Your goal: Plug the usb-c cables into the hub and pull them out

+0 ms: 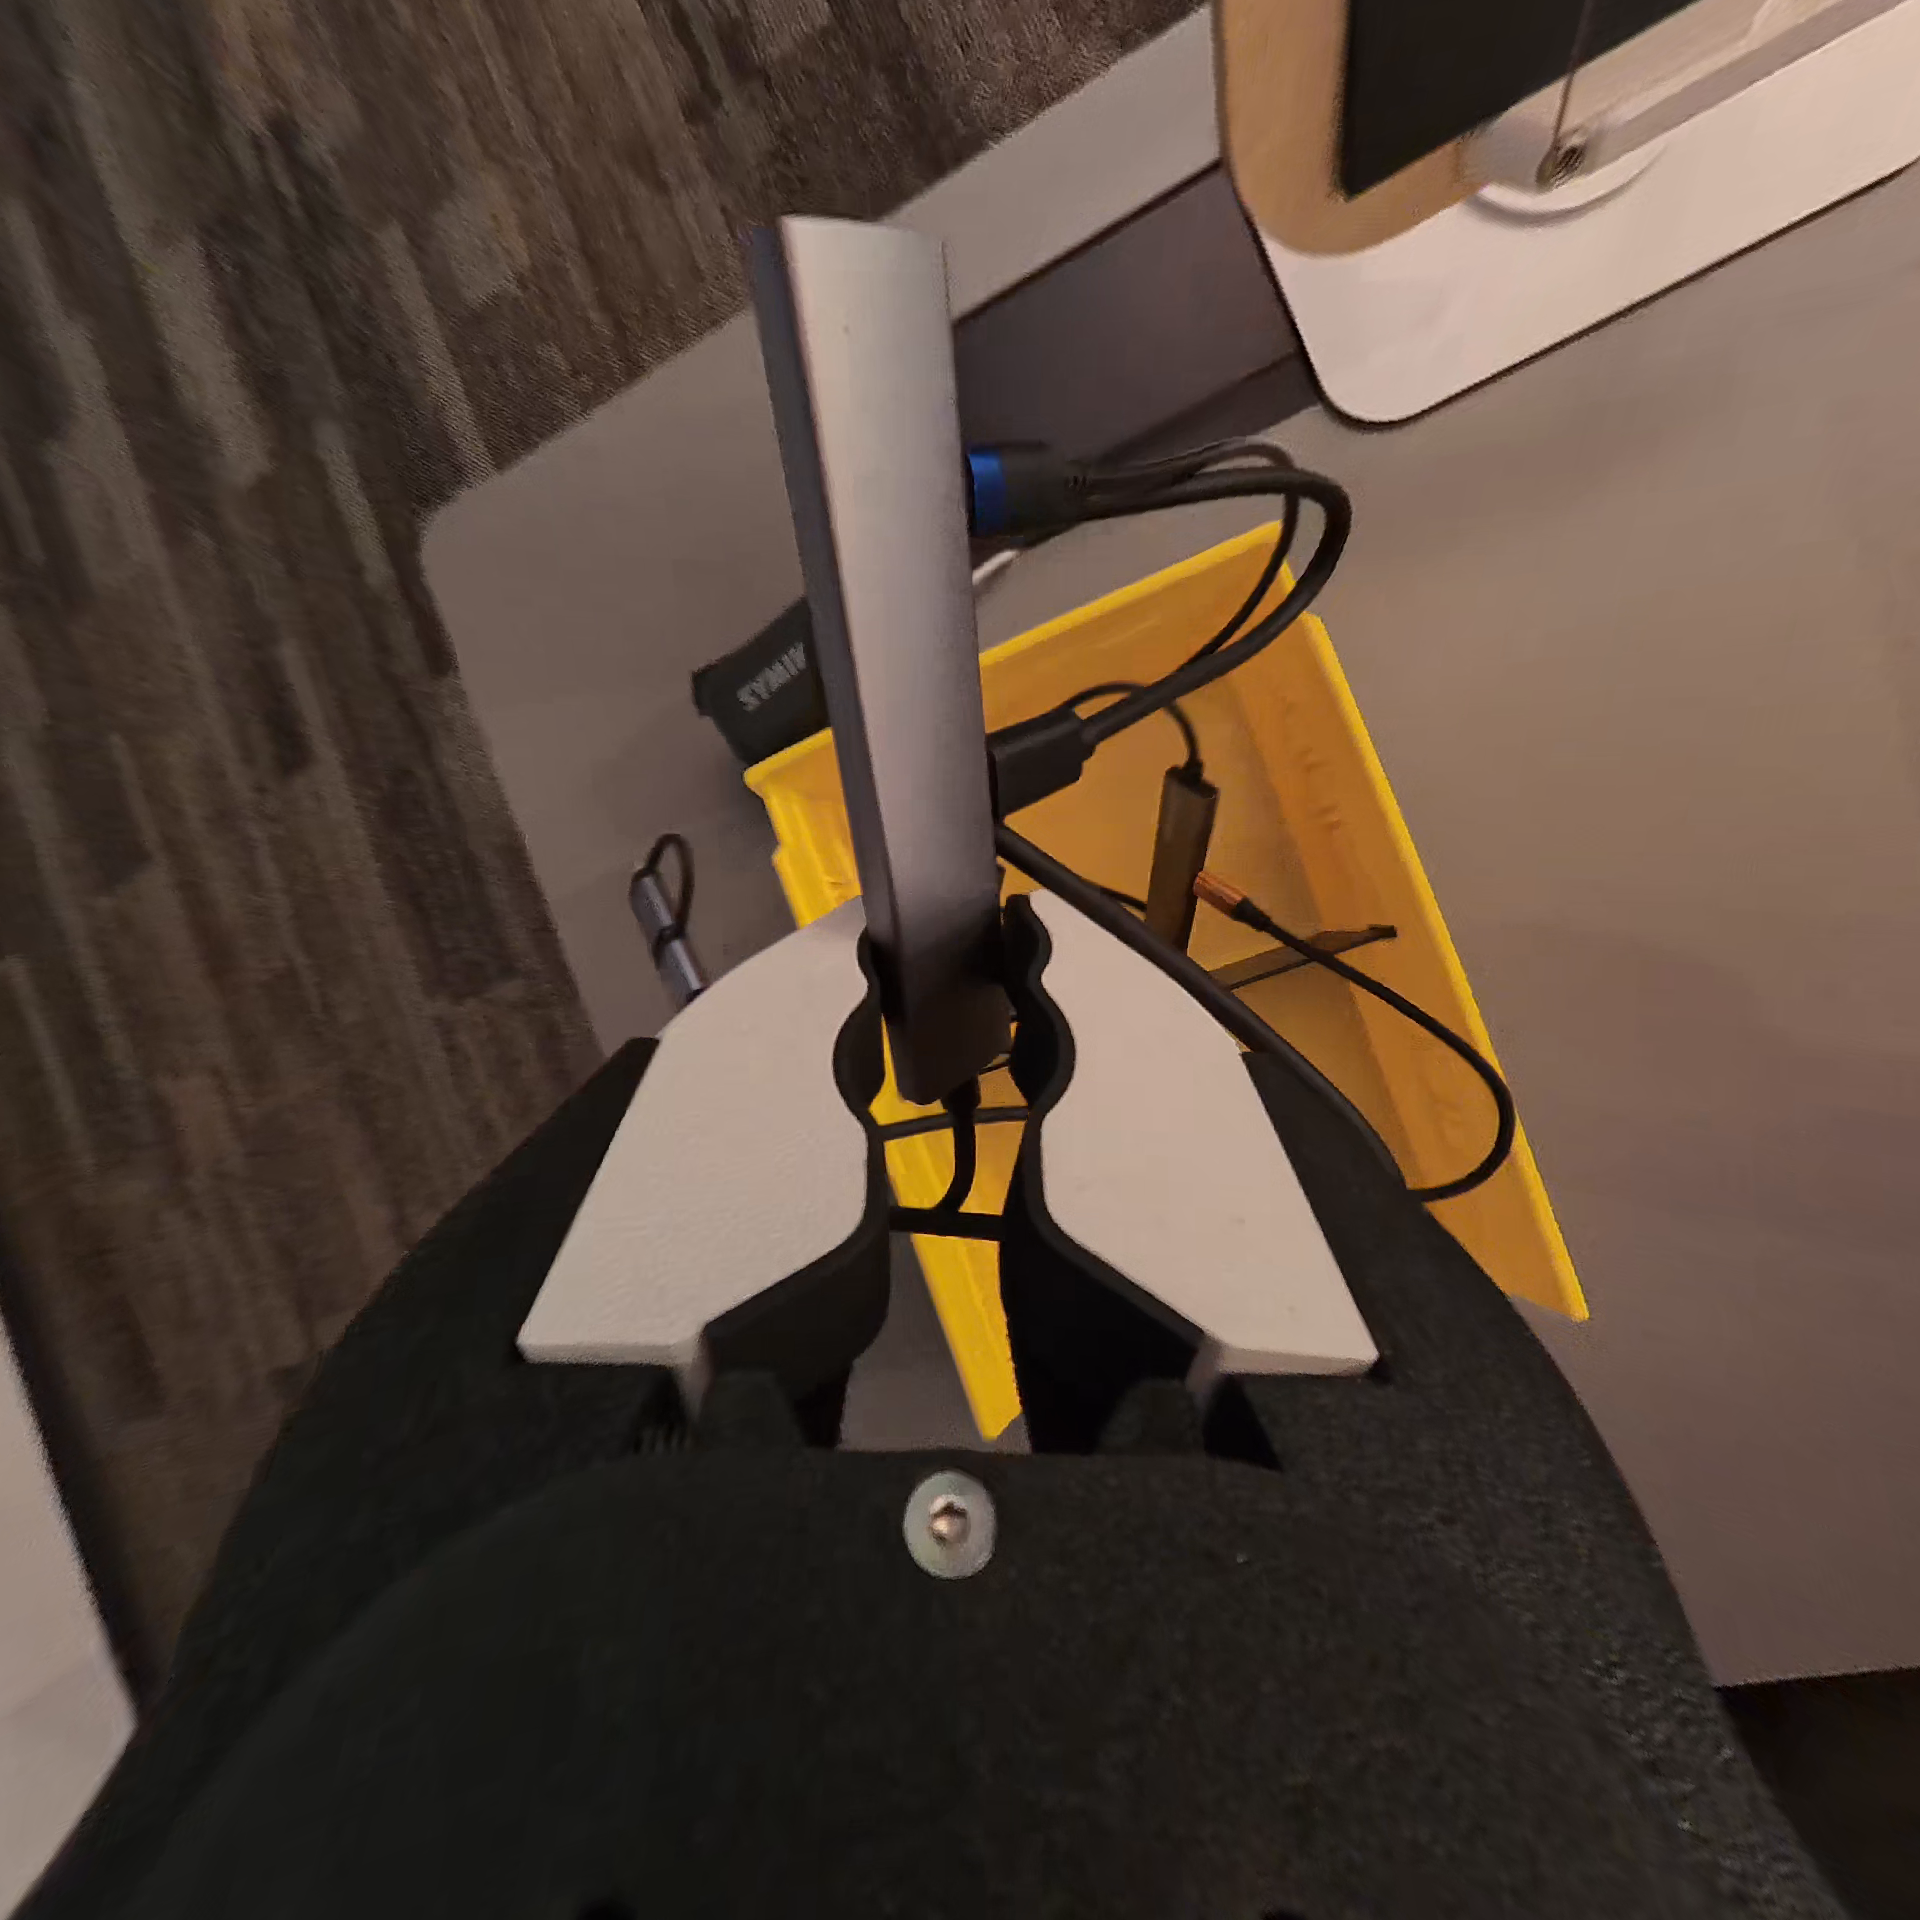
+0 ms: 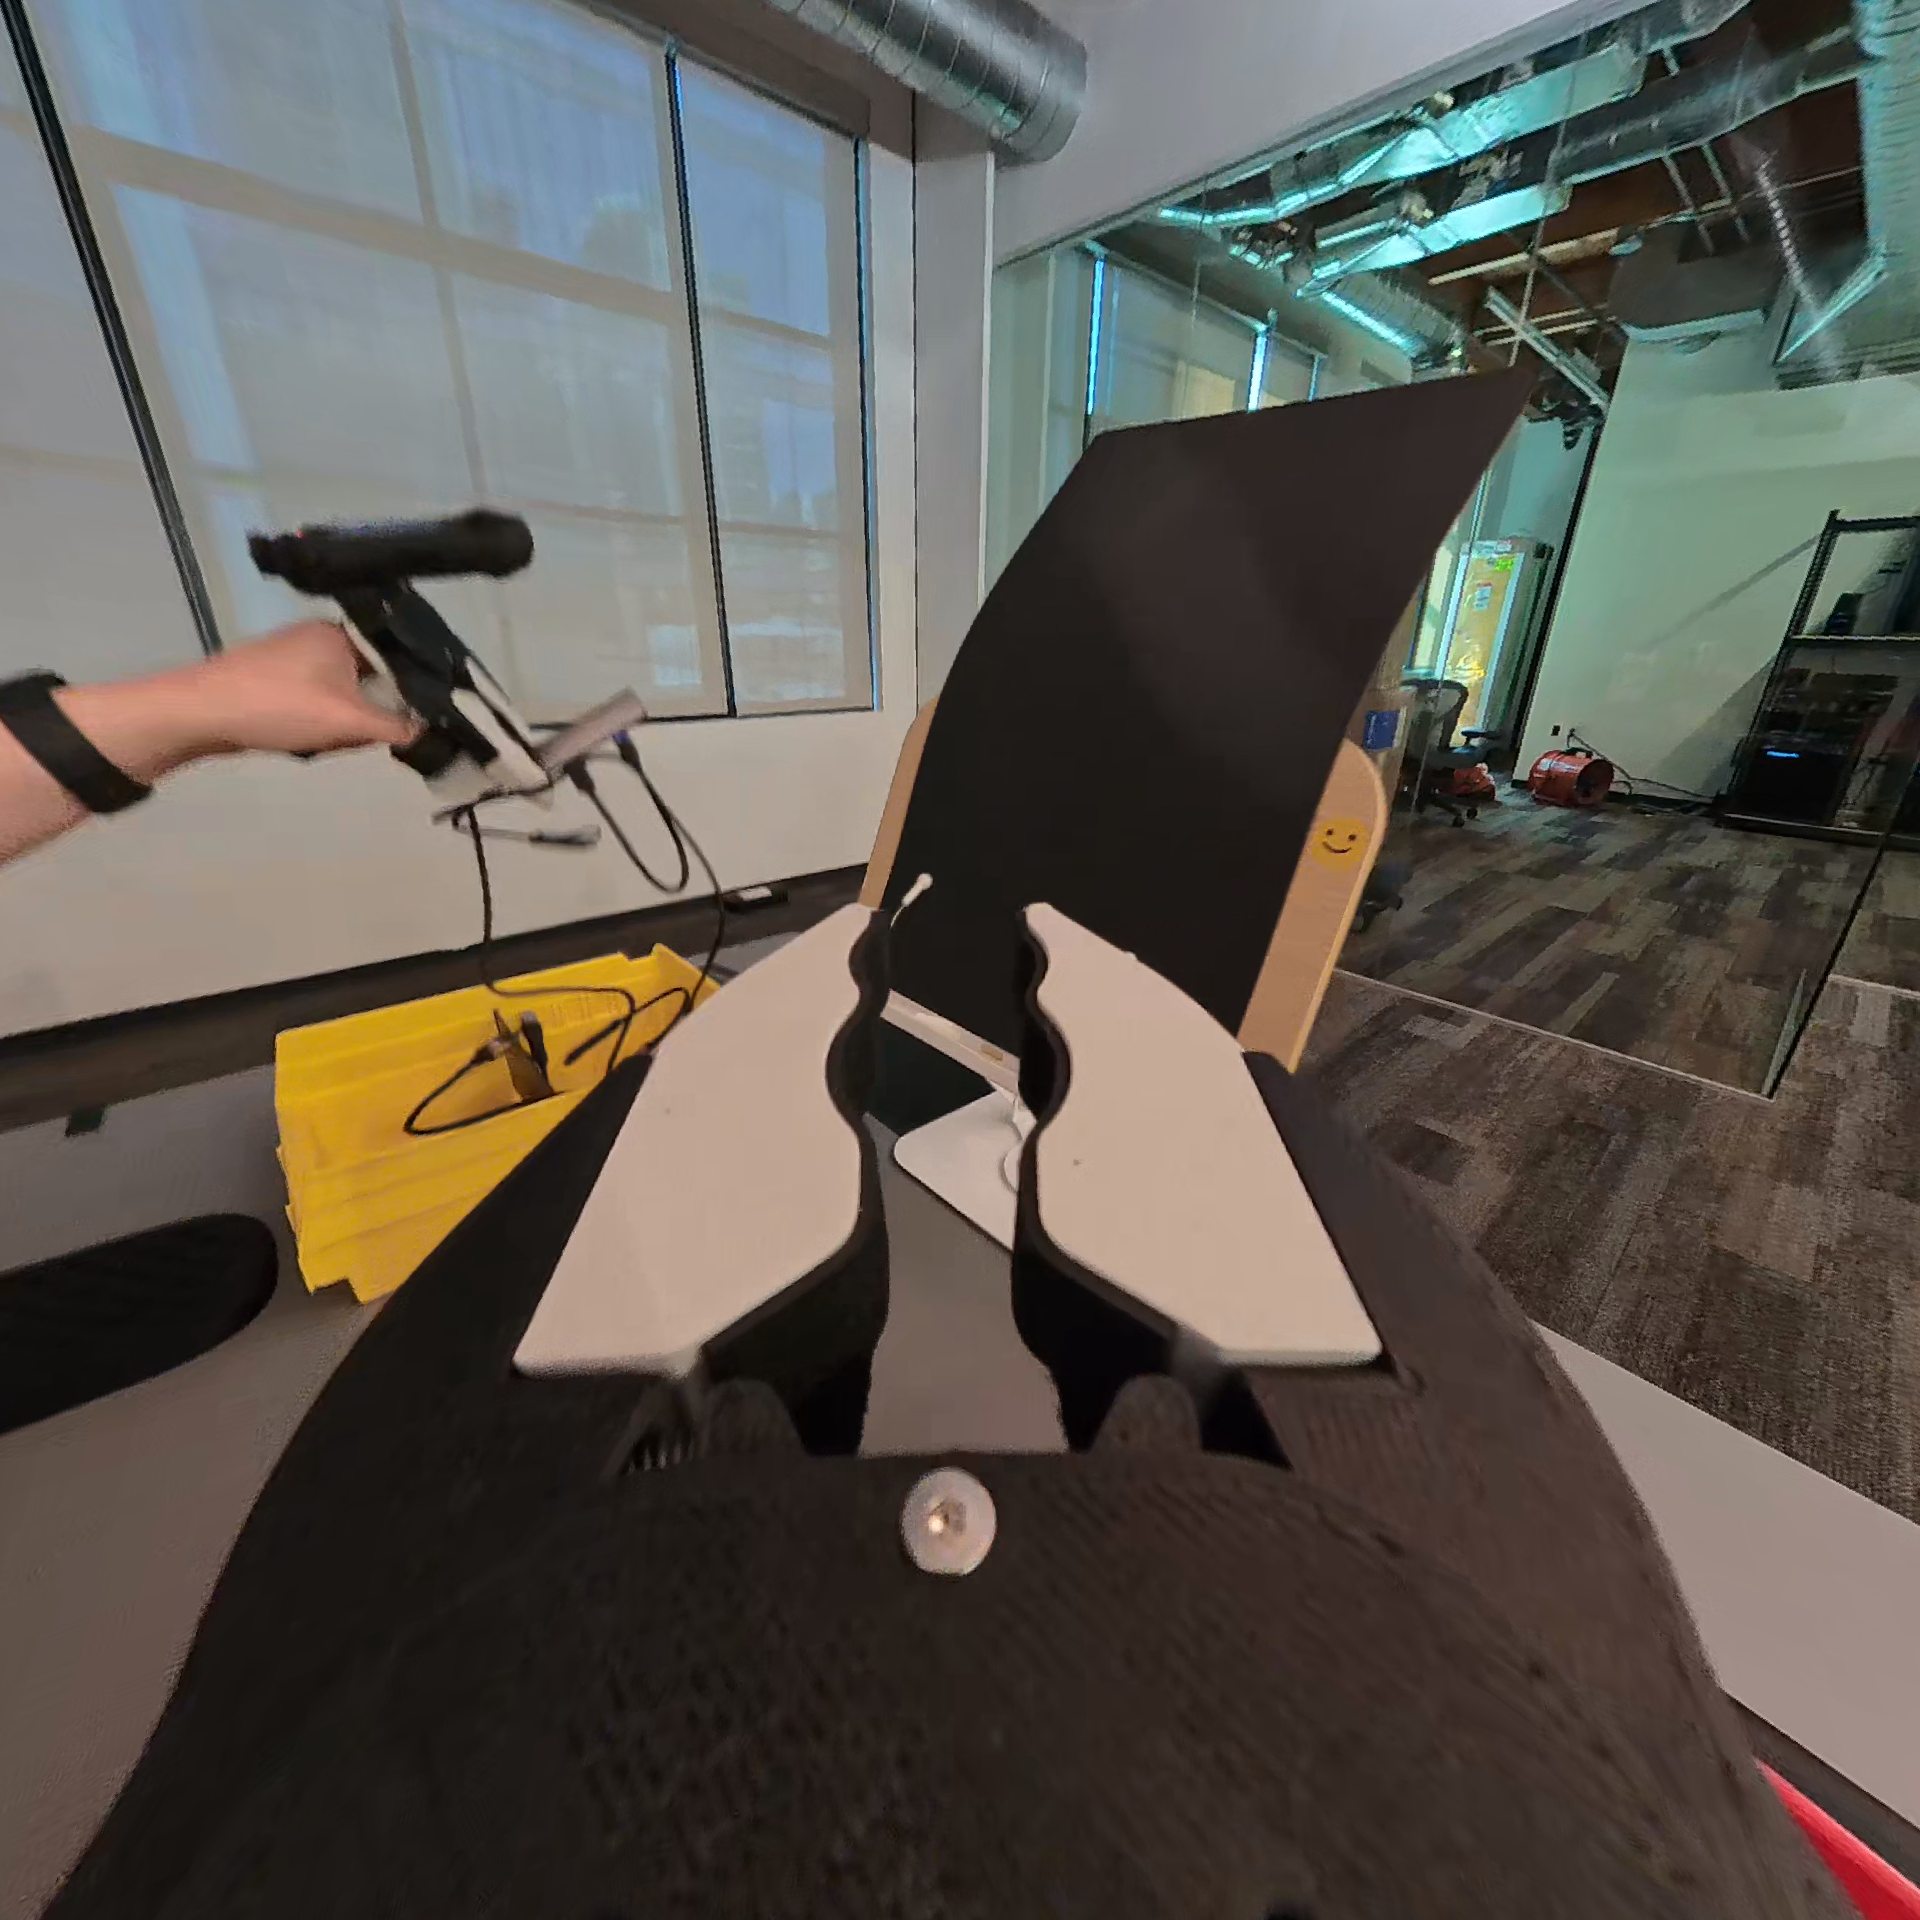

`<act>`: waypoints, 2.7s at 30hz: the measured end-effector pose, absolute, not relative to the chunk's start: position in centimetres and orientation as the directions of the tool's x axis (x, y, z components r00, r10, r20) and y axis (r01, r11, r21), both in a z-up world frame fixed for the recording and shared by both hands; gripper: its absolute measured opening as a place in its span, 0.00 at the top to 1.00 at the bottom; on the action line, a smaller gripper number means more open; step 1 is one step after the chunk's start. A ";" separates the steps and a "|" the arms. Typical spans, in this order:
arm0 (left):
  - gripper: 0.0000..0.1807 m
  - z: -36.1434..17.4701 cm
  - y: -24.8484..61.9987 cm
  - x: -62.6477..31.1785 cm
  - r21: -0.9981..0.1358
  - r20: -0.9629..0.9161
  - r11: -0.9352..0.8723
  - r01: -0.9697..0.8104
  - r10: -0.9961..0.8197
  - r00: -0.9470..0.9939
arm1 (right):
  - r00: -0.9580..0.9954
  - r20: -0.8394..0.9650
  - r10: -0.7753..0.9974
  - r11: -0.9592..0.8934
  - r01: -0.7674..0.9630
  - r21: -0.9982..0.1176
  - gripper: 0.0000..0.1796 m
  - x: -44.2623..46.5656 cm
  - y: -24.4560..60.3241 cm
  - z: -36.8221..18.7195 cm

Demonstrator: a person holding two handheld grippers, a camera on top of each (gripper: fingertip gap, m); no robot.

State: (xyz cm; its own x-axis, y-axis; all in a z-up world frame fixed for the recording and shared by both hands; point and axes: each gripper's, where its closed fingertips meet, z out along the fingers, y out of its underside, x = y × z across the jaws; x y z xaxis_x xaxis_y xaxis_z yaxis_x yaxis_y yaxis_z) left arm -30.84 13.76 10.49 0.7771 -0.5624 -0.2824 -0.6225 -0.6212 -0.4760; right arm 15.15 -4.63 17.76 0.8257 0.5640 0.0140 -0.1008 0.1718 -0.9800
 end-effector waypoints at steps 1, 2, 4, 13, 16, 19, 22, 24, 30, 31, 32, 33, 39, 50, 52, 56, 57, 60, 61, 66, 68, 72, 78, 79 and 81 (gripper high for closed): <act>0.89 11.6 13.5 -30.5 -0.477 -0.310 -0.606 -0.636 -0.562 0.767 | 0.824 0.031 0.566 0.167 -0.078 -0.983 0.87 14.6 -4.4 17.5; 0.89 12.7 13.2 -30.1 -0.481 -0.329 -0.593 -0.646 -0.561 0.760 | 0.823 0.050 0.565 0.167 -0.055 -0.984 0.87 14.1 -4.3 17.2; 0.89 14.4 12.6 -29.2 -0.489 -0.353 -0.572 -0.658 -0.560 0.749 | 0.821 0.083 0.565 0.159 -0.010 -0.987 0.87 13.0 -3.9 16.6; 0.91 17.2 12.0 -27.3 -0.475 -0.406 -0.566 -0.674 -0.539 0.738 | 0.779 0.176 0.602 0.138 0.116 -0.984 0.87 8.7 -3.4 14.7; 0.93 17.5 12.1 -27.1 -0.482 -0.411 -0.564 -0.671 -0.531 0.741 | 0.763 0.184 0.619 0.134 0.128 -0.983 0.87 7.7 -3.4 14.4; 0.94 17.9 11.9 -27.0 -0.470 -0.431 -0.554 -0.687 -0.534 0.727 | 0.754 0.196 0.627 0.127 0.149 -0.981 0.87 7.1 -3.3 14.0; 0.94 17.9 11.2 -26.4 -0.450 -0.411 -0.550 -0.703 -0.572 0.710 | 0.752 0.208 0.626 0.114 0.176 -0.978 0.87 6.7 -2.9 13.4; 0.95 16.9 10.4 -25.6 -0.425 -0.359 -0.550 -0.719 -0.627 0.691 | 0.748 0.209 0.630 0.107 0.184 -0.977 0.87 6.4 -2.7 13.0; 0.95 12.8 9.7 -24.6 -0.402 -0.241 -0.561 -0.723 -0.697 0.675 | 0.645 0.118 0.755 0.028 0.149 -0.989 0.87 2.4 -2.8 10.7; 0.95 12.1 9.4 -24.5 -0.391 -0.237 -0.540 -0.745 -0.723 0.649 | 0.602 0.099 0.793 0.021 0.135 -0.991 0.87 1.1 -3.2 10.3; 0.95 11.4 9.1 -24.5 -0.373 -0.248 -0.516 -0.771 -0.745 0.619 | 0.549 0.082 0.832 0.016 0.123 -0.992 0.87 -0.3 -3.8 9.9; 0.95 10.9 8.8 -24.7 -0.354 -0.270 -0.493 -0.795 -0.760 0.591 | 0.485 0.071 0.872 0.019 0.111 -0.994 0.87 -1.9 -4.5 9.6; 0.95 9.4 6.5 -24.9 -0.339 -0.327 -0.308 -0.889 -0.847 0.419 | 0.265 0.354 0.897 0.336 0.113 -0.935 0.83 -9.7 -6.6 10.7; 0.95 8.1 3.8 -23.9 -0.318 -0.419 -0.016 -0.948 -0.894 0.156 | 0.182 0.467 0.865 0.417 0.254 -0.873 0.81 -17.8 2.8 13.1; 0.95 8.0 3.5 -23.5 -0.305 -0.430 0.020 -0.952 -0.895 0.118 | 0.107 0.474 0.874 0.417 0.336 -0.844 0.83 -18.9 2.9 12.0; 0.95 8.1 3.0 -22.9 -0.317 -0.431 0.075 -0.945 -0.900 0.073 | 0.011 0.420 0.908 0.370 0.453 -0.811 0.92 -19.4 3.6 9.9; 0.95 8.1 3.0 -22.8 -0.324 -0.428 0.078 -0.943 -0.901 0.073 | -0.013 0.391 0.920 0.355 0.450 -0.820 0.94 -19.5 3.3 9.7; 0.95 8.1 2.9 -22.8 -0.359 -0.403 0.084 -0.929 -0.912 0.074 | -0.011 0.365 0.931 0.335 0.421 -0.843 0.94 -19.9 3.1 9.6; 0.95 8.2 2.9 -22.7 -0.374 -0.397 0.081 -0.924 -0.914 0.081 | -0.006 0.355 0.935 0.325 0.416 -0.849 0.94 -20.0 3.2 9.6; 0.88 10.9 4.2 -23.3 -0.496 -0.515 0.133 -0.858 -0.841 0.168 | 0.041 0.212 0.976 0.189 0.318 -0.929 0.94 -20.5 3.6 11.9; 0.86 12.7 4.1 -23.9 -0.568 -0.506 0.125 -0.814 -0.832 0.226 | 0.042 0.204 0.978 0.181 0.316 -0.931 0.94 -21.1 3.5 12.7; 0.68 16.0 4.0 -26.1 -0.712 -0.452 0.094 -0.696 -0.819 0.352 | 0.065 0.196 0.978 0.159 0.370 -0.915 0.94 -21.5 4.3 13.0; 0.70 15.6 3.6 -28.4 -0.636 -0.538 0.111 -0.764 -0.773 0.336 | 0.076 0.156 0.985 0.120 0.355 -0.927 0.94 -21.0 4.6 14.4; 0.68 15.4 3.9 -28.2 -0.616 -0.558 0.112 -0.779 -0.761 0.332 | 0.065 0.161 0.985 0.128 0.357 -0.925 0.94 -21.0 4.4 14.7; 0.66 14.9 4.2 -27.5 -0.598 -0.562 0.110 -0.793 -0.763 0.318 | 0.061 0.180 0.982 0.148 0.352 -0.924 0.94 -21.0 4.0 15.9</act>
